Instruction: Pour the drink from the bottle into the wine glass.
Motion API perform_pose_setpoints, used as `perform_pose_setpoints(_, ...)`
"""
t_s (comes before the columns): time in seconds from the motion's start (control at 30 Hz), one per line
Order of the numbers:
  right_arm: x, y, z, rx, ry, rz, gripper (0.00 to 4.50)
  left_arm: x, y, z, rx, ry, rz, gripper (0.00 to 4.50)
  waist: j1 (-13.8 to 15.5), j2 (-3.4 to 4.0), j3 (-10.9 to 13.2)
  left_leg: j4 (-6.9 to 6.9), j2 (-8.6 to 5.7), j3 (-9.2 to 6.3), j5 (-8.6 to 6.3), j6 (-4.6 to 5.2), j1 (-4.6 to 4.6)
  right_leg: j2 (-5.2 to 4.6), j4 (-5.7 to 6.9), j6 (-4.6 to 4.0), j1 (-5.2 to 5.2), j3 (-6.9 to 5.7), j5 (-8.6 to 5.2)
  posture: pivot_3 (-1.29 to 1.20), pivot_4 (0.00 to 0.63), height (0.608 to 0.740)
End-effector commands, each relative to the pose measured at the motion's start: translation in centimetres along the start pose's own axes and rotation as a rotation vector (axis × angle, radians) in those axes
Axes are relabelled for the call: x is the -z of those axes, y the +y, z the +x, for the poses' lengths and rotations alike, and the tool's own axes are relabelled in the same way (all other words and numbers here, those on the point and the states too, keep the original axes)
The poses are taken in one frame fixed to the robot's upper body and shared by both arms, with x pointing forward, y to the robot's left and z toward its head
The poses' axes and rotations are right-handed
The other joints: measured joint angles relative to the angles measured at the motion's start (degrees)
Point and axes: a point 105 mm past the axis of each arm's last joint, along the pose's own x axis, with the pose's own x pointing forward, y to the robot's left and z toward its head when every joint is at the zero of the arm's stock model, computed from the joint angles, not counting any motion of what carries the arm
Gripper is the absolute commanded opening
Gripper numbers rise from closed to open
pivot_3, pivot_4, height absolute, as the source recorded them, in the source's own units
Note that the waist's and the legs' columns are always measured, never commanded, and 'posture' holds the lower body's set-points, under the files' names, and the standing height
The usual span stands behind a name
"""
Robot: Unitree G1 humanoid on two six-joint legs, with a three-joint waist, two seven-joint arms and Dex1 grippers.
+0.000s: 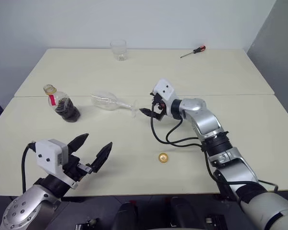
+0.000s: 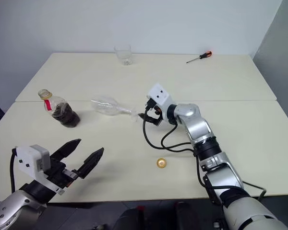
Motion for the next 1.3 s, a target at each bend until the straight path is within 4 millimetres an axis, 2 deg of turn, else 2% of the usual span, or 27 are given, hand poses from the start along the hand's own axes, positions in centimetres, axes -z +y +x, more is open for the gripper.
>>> perform_pose_setpoints(0.03,-3.2,0.9,0.7,-0.077,0.015,-0.055,4.47,-0.6,-0.5,0.1,0.017,-0.035,0.024,4.5,-0.1,0.0,0.0,0.0,-0.01,0.0,0.0,0.0,0.0,0.02,0.0,0.0,0.0,-0.01,0.0,0.0,0.15,0.74)
perform_pose_setpoints(0.27,-4.3,1.5,3.4,-0.128,0.099,-0.14,4.47,-0.3,-0.8,-0.1,0.016,-0.033,0.016,4.5,-0.1,0.0,0.0,-0.04,0.01,-0.01,-0.01,0.01,-0.03,0.01,-0.05,-0.02,-0.02,-0.04,-0.01,0.0,0.15,0.74)
perform_pose_setpoints(0.43,-3.2,1.7,5.7,-0.084,0.17,-0.115,4.47,-0.1,-1.1,0.0,0.016,-0.034,0.006,4.5,-0.1,-0.01,0.0,-0.04,0.0,0.04,-0.01,0.01,-0.12,-0.04,-0.06,-0.02,-0.12,-0.01,-0.01,0.0,0.15,0.74)
perform_pose_setpoints(0.53,-3.3,1.7,6.4,-0.058,0.179,-0.097,4.47,0.0,-1.2,0.0,0.015,-0.033,0.001,4.5,-0.1,-0.01,0.0,-0.05,0.01,0.02,-0.01,0.01,-0.15,-0.04,-0.04,-0.02,-0.18,-0.02,0.0,0.0,0.15,0.74)
perform_pose_setpoints(0.67,-4.0,1.6,6.8,-0.032,0.171,-0.088,4.47,0.2,-1.3,0.0,0.014,-0.032,-0.004,4.5,-0.1,0.0,0.0,-0.05,0.01,0.02,-0.01,0.01,-0.18,-0.05,-0.05,-0.02,-0.2,-0.01,-0.01,0.0,0.15,0.74)
perform_pose_setpoints(0.97,-4.2,1.8,7.2,-0.013,0.16,-0.107,4.47,0.2,-1.4,0.3,0.02,-0.041,-0.004,4.5,-0.1,0.0,0.0,-0.05,0.01,0.02,-0.01,0.01,-0.22,-0.03,-0.02,-0.02,-0.24,-0.03,-0.01,0.0,0.15,0.74)
perform_pose_setpoints(1.3,-2.0,-0.5,5.5,0.004,0.22,-0.157,4.47,0.0,-1.2,0.6,0.03,-0.043,0.001,4.5,0.0,0.0,0.0,-0.04,0.0,0.03,-0.01,0.01,-0.24,-0.04,-0.03,-0.02,-0.24,-0.02,0.0,0.0,0.15,0.74)
